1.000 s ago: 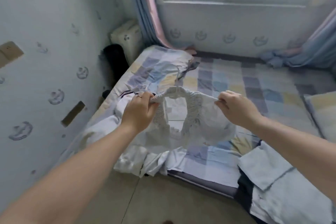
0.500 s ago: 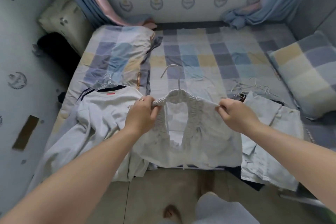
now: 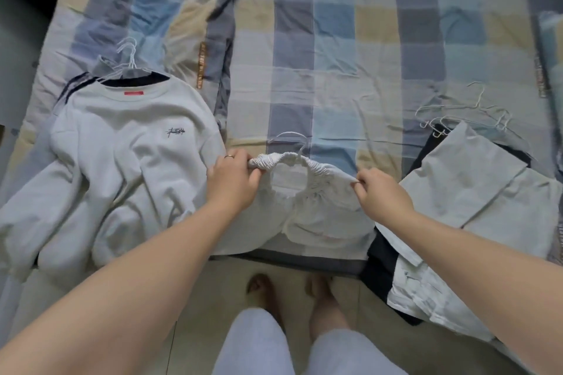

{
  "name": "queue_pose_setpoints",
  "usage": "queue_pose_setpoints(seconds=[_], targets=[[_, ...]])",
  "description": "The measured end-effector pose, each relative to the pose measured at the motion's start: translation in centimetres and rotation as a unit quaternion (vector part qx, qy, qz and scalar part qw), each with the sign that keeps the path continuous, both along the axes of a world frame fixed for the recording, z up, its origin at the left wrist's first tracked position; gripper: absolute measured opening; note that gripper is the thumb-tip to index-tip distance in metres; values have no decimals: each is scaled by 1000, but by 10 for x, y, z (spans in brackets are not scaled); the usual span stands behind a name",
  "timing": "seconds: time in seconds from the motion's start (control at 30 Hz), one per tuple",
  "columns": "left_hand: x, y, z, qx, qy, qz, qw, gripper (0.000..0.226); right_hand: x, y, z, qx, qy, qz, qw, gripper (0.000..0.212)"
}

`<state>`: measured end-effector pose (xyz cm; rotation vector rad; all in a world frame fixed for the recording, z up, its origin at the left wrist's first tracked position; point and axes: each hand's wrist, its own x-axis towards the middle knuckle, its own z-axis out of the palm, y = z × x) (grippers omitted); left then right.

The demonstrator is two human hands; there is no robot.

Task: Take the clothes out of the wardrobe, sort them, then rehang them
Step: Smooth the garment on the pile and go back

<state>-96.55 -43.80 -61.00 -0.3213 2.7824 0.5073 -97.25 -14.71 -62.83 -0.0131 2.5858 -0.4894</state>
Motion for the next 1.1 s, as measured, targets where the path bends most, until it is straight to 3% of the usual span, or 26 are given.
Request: queue_pose_setpoints(seconds=[0.2,0.43,0.6,0.73,1.1], targets=[[-58,10,-109,-16,-26,-11,999,28,-43,3,-106,10,-26,-41,999,22],[-131,10,-221,4,-10,-18,1000,25,-111,-2,-210,20,25,-87,996,18],[-150,11,-269,30,-60,-37,997,51,-134,-2,-256,-7,-17,-120,993,38],[-133,8,-268,31,-78,-46,995,63,-122,-6,-253,-13,-21,-141,990,53],[-56,-13,-136,13,-135,-52,989,71,-50,-30,-120,80,-71,47,993,66]])
